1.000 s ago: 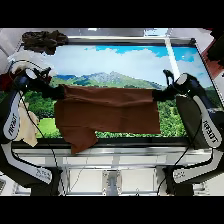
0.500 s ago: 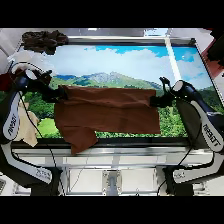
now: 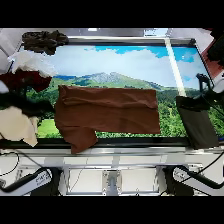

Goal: Fold the shirts.

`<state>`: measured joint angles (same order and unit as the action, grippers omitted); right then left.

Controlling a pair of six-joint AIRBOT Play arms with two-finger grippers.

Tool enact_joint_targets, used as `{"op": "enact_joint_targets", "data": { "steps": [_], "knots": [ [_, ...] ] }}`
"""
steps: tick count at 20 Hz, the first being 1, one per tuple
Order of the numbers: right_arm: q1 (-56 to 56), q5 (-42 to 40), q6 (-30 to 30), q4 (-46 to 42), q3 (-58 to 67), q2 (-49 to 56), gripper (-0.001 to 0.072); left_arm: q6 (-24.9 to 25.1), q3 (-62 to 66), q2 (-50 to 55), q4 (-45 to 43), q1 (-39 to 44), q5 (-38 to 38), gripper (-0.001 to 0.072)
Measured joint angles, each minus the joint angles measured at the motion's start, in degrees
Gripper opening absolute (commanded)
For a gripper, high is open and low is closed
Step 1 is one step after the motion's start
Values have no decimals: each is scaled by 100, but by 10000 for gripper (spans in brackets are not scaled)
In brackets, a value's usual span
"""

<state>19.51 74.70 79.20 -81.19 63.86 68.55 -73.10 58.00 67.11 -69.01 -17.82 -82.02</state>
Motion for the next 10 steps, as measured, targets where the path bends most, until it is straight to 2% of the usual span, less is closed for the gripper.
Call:
{"op": "enact_joint_targets", "data": {
  "steps": [5,10],
  "knots": [
    [365,114,-201,750,-280,-332,359,48,-2271,-748,573,-116,540,696],
    [437,44,-511,1668,-341,-400,358,-205,-3331,-894,1228,-138,1460,693]
  ]
}}
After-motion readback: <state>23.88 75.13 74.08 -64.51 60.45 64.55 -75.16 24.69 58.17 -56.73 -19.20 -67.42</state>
